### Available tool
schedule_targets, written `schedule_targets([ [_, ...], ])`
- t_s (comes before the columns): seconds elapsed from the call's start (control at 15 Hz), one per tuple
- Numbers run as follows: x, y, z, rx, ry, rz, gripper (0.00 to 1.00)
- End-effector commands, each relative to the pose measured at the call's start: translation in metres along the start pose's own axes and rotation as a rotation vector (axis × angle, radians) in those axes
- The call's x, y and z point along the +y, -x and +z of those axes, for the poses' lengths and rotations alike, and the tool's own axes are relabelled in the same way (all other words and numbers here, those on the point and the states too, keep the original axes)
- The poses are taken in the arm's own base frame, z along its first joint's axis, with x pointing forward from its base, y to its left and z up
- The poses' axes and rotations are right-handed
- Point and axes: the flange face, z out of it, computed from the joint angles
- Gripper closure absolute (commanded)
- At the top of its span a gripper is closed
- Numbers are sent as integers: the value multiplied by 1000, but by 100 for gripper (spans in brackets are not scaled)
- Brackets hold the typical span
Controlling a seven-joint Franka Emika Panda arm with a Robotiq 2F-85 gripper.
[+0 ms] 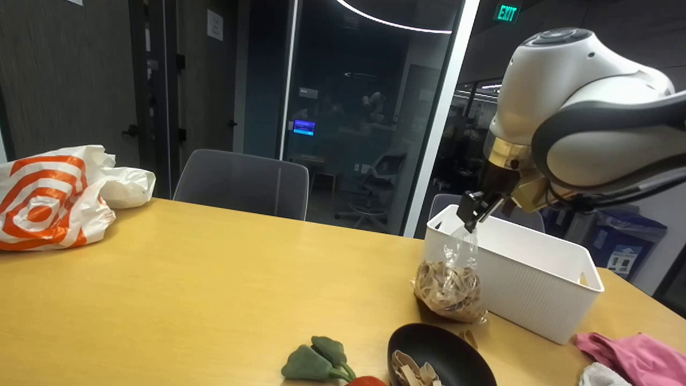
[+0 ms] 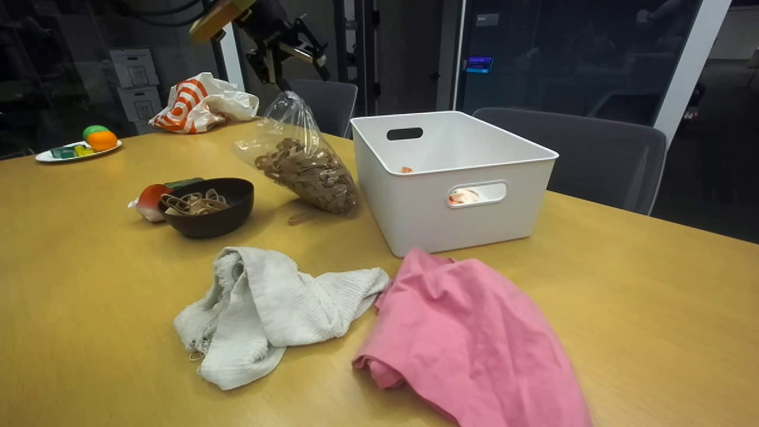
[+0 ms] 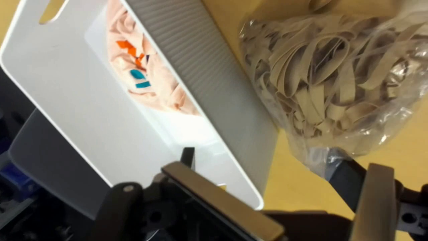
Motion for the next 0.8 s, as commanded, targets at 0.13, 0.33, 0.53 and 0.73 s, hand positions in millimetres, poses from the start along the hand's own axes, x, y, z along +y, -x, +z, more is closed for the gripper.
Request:
schedule_targets([
  [0.13, 21, 14, -55, -142, -122, -47, 0],
  [0.33, 26, 23, -69, -197, -182, -80, 0],
  [0.53, 23, 31, -79, -216, -233, -118, 0],
  [0.73, 19, 30, -69, -219, -214, -111, 0],
])
